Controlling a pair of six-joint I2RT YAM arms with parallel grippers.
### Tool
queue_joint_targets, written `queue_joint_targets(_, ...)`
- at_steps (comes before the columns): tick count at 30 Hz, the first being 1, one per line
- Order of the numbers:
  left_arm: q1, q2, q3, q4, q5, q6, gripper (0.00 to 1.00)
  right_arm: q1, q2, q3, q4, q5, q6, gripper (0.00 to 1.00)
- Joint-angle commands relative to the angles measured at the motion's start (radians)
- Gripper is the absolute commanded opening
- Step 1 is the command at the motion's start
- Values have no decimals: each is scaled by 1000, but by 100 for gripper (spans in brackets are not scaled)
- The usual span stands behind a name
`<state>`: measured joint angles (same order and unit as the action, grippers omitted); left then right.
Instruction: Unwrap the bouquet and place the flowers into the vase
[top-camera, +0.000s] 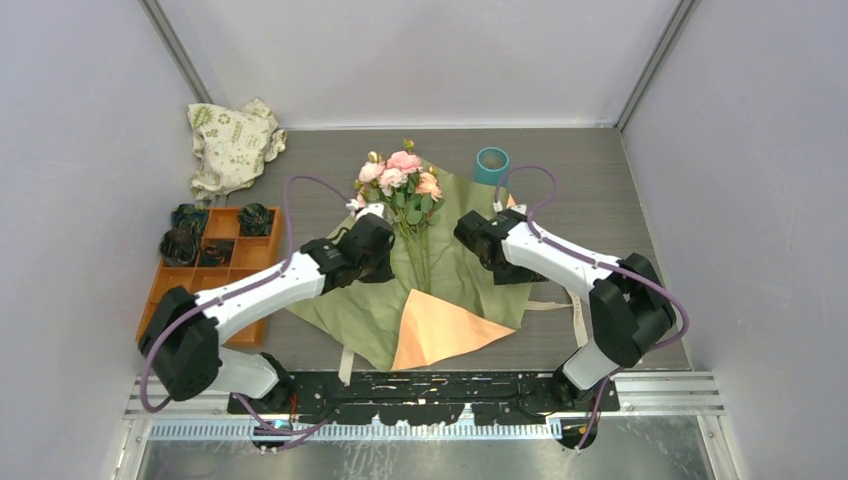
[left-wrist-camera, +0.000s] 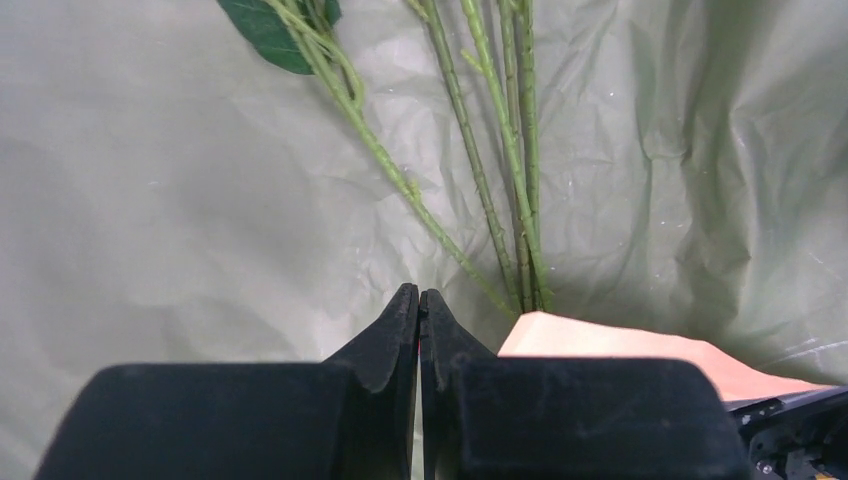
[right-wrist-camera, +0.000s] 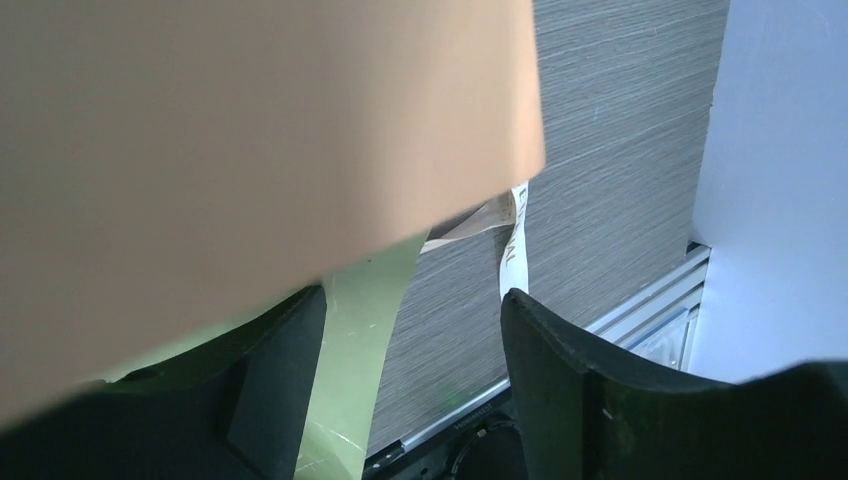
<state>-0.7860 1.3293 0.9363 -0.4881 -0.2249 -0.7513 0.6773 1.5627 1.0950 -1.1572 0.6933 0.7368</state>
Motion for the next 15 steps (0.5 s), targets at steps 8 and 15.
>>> queue_joint_targets(8, -17, 239, 1, 202, 219, -8, 3, -4, -192, 83, 62, -15, -66, 71)
queue_joint_targets(15, -76, 298, 37, 150, 332, 69, 2, -3, -235, 192, 63, -16, -128, 73)
